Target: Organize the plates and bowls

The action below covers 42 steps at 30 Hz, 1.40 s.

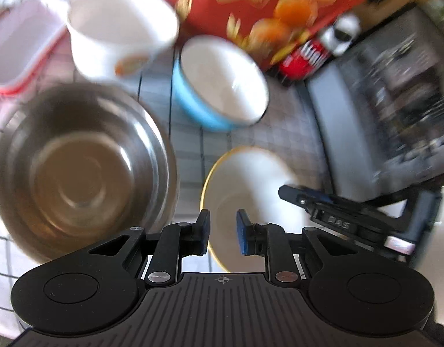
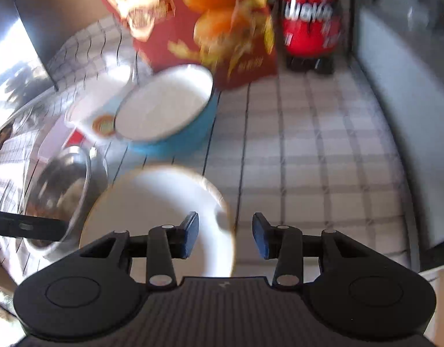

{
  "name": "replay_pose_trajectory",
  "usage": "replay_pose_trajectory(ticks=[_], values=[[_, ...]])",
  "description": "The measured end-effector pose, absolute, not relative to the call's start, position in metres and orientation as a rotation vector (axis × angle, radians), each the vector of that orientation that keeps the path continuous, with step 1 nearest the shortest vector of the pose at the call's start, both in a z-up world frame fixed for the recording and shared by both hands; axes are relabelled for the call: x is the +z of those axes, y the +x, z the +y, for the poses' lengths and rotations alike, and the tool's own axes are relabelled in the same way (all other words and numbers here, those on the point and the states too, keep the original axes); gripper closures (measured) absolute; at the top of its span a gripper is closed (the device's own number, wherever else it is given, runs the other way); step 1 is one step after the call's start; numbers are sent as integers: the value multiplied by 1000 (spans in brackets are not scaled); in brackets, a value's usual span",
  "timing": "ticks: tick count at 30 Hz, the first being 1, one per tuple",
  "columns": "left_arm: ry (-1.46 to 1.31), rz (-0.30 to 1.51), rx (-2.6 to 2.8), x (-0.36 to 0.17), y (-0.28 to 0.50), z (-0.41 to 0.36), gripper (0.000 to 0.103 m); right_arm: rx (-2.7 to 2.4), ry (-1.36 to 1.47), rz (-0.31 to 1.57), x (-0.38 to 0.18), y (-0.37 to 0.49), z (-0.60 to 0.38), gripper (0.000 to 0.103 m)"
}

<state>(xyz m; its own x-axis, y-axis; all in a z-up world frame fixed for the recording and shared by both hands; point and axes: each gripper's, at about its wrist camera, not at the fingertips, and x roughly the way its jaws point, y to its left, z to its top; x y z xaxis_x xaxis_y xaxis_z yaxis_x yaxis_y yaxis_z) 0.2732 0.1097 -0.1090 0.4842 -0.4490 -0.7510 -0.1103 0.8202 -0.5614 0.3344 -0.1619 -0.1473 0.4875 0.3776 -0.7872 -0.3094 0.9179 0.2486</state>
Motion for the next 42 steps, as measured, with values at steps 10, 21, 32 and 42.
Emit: replay_pose_trajectory(ticks=[10,21,32,42], values=[[-536,906,220,-88,232,229,80,649,108,1072,-115,361,-62,47],[-614,1013,211,-153,242,251,64,593,-127,1184,-163,377,25,47],[-728,1070,108,-177,260,266,76,584,-143,1251,-186,382,44,53],[-724,1081,129,-175,286,296,72,616,2,1293,-187,384,51,52]])
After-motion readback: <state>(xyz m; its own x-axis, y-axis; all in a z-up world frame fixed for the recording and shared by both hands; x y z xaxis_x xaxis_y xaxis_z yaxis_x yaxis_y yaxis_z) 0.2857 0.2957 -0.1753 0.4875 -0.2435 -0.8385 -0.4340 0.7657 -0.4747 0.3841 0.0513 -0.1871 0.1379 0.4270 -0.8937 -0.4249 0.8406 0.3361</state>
